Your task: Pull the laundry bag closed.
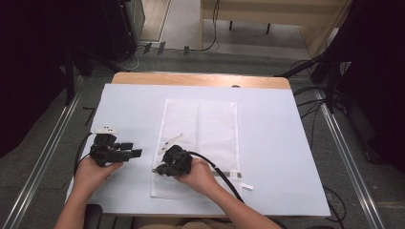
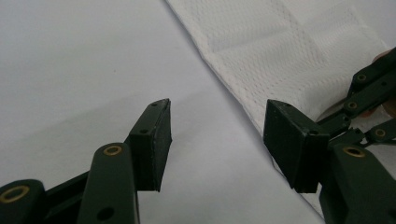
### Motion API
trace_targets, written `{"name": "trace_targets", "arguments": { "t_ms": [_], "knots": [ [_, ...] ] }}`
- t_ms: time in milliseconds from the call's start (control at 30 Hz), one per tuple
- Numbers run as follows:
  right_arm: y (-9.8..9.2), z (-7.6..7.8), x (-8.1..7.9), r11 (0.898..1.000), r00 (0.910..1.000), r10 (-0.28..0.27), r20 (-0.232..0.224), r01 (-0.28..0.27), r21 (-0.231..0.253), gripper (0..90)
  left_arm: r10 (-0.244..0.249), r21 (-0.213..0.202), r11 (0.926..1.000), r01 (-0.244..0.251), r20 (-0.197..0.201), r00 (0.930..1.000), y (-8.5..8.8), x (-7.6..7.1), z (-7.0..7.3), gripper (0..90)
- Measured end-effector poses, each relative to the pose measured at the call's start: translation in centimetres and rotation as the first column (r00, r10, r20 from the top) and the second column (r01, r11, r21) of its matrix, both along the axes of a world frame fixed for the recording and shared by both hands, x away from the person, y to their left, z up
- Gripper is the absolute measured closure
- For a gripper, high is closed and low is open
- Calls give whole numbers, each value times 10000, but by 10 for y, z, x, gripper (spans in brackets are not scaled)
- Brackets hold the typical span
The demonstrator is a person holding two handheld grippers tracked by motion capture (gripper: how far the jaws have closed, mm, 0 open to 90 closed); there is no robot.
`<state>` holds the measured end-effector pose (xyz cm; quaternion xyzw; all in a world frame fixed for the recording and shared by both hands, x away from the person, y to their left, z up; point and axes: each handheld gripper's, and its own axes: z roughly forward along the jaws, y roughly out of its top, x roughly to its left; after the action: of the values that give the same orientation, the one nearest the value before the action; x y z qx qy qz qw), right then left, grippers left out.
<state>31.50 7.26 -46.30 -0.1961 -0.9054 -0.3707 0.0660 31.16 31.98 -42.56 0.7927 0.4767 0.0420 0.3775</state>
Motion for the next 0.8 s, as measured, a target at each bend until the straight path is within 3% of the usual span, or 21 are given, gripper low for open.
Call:
{"name": "trace_targets", "arguments": {
  "t_ms": [133, 300, 533, 700, 800],
  "knots": [
    [5, -1, -7, 9997, 9983, 123, 571, -110, -232, 863, -20, 38, 10000, 20, -39, 10000, 0, 0, 0, 424],
    [6, -3, -7, 9999, 9988, 131, 462, -130, -39, 831, -25, 41, 10000, 25, -43, 10000, -1, 0, 0, 424],
    [6, -4, -13, 9997, 9912, 258, 1301, -256, -28, 880, -29, 22, 10000, 29, -22, 10000, -1, -1, 1, 427],
    [3, 1, -7, 9999, 9972, 120, 745, -125, 69, 881, -273, -21, 9996, 274, 12, 9996, -1, -2, 1, 461],
    [0, 6, -4, 9995, 9970, 49, 777, -72, 295, 881, -433, -131, 9990, 433, 56, 9990, -2, -3, 1, 478]
  ]
}}
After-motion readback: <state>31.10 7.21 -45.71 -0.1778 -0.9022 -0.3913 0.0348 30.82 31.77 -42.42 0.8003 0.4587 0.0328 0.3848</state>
